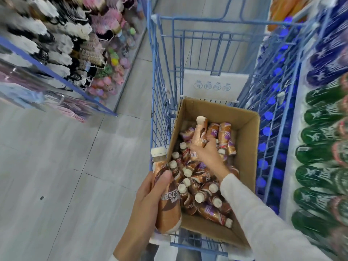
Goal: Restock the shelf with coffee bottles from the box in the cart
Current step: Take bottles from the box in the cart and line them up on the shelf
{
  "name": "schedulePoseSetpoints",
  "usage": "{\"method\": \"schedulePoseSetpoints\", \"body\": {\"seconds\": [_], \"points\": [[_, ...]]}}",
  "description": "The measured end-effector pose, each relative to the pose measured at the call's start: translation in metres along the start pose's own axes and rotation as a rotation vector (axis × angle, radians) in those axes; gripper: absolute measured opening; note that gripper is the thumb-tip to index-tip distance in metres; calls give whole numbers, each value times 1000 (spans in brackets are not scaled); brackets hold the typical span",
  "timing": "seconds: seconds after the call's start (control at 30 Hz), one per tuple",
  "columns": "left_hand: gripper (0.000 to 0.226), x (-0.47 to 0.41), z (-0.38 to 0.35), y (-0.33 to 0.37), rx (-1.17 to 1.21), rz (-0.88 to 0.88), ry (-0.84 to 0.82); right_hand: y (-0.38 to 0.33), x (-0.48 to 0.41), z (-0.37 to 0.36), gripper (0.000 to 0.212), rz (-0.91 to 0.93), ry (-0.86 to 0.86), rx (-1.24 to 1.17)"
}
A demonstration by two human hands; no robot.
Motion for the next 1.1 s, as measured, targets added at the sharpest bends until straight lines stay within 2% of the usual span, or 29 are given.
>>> {"method": "schedulePoseSetpoints", "body": {"seconds": [0.07,0.23,0.33,0.63,0.83,1.03,1.1], "points": [[38,5,-8,7,-14,-8,-70,2,41,10,84,-4,14,-37],[35,27,-19,20,-81,-34,-254,-10,157,37,84,44,187,-158],[27,43,-19,22,-120,-54,-351,-21,228,46,72,95,258,-251],[31,130,-30,22,-153,-146,-741,-14,410,46,51,242,574,-434],[39,217,-57,2,-242,-144,-1027,18,525,54,42,305,871,-538],[51,307,-79,-36,-333,-173,-1309,73,616,49,45,314,1100,-611],[48,335,-84,-58,-353,-161,-1380,97,648,44,46,312,1154,-646]]}}
Point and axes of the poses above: each hand's wrist, its own x-axis away from the middle knuckle, its own z-axis out of the back of the hand, y = z × x, the point moved 3 cm from there along -x, towards the middle knuckle, and after that the axes turned 8 degrees about x, right-handed, at the moved point
